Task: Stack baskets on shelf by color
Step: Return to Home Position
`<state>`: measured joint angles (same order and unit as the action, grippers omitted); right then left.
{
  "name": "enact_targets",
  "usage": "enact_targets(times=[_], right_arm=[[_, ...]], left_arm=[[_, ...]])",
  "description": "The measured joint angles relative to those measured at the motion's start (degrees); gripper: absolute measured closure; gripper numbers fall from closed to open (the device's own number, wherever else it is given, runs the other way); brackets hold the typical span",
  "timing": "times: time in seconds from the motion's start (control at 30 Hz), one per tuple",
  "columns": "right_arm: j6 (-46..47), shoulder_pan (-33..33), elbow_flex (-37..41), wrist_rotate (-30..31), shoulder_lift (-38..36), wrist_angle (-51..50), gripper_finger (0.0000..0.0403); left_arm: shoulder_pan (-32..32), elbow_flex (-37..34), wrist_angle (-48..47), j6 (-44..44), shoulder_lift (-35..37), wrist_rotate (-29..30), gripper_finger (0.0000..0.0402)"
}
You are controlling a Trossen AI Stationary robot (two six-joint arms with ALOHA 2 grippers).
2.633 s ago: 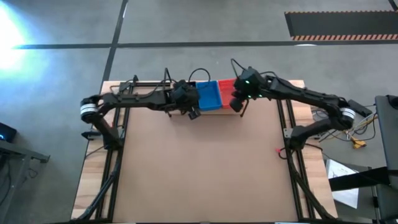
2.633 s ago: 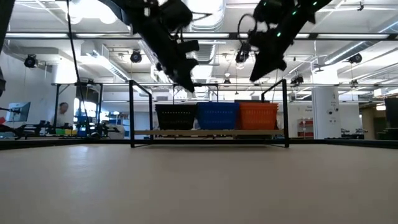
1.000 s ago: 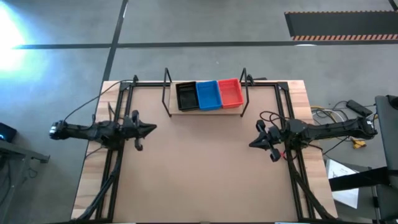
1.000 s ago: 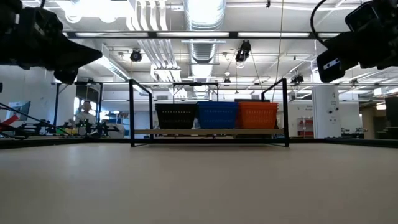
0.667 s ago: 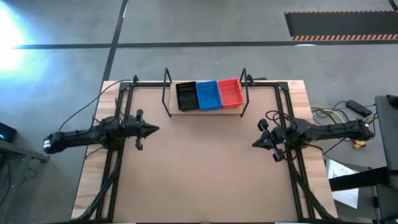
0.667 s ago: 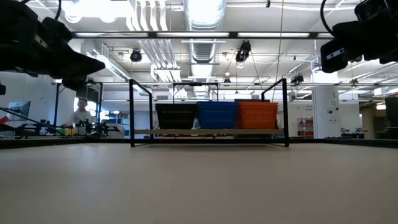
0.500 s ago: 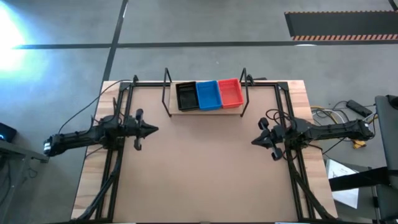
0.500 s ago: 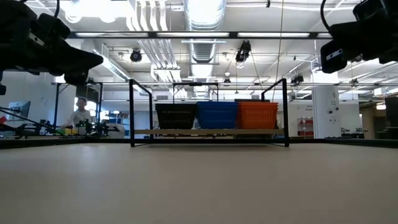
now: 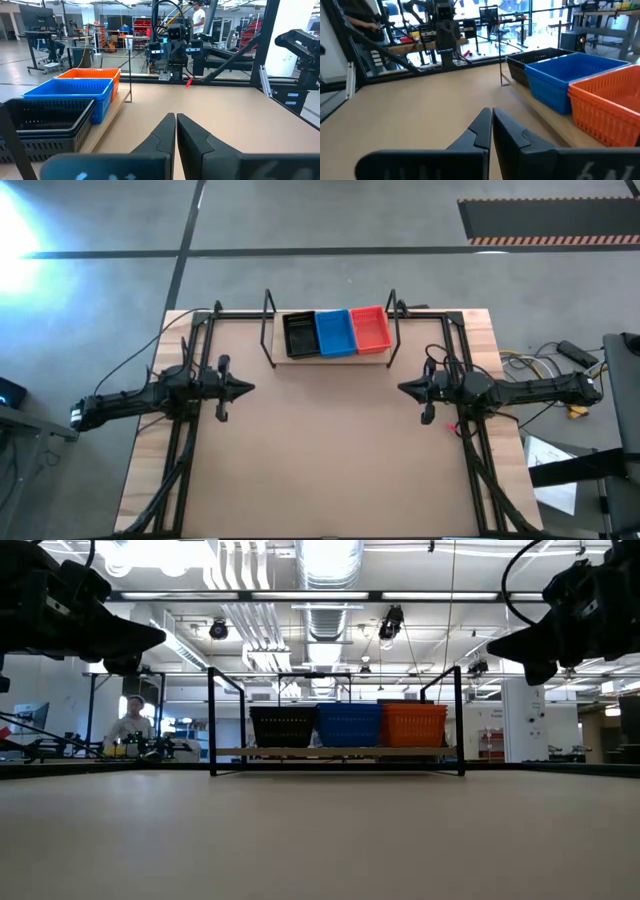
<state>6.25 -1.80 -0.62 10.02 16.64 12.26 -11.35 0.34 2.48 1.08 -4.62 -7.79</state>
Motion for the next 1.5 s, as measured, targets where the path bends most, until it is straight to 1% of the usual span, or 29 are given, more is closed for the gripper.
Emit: enact_targets(times=[0.2, 0.3, 0.37, 1.5], right_arm=[[-3.24, 0.32, 0.0, 1.03, -0.02, 0.1, 0.0394], [-6.12, 0.4, 0.0, 3.34, -0.01, -0.12, 0.0394], [-6.89, 0.36, 0.0, 3.72, -0.01, -0.25, 0.0394], [-6.28, 0.35, 0.04, 3.54, 0.0, -0.22, 0.0394]], left_arm=[[0.0, -0.02, 0.02, 0.0, -0.22, 0.17, 0.0402], [0.0, -0.04, 0.02, 0.0, -0.22, 0.15, 0.0402], [0.0, -0.04, 0.02, 0.0, -0.22, 0.15, 0.0402], [0.0, -0.09, 0.02, -0.01, -0.22, 0.13, 0.0402]])
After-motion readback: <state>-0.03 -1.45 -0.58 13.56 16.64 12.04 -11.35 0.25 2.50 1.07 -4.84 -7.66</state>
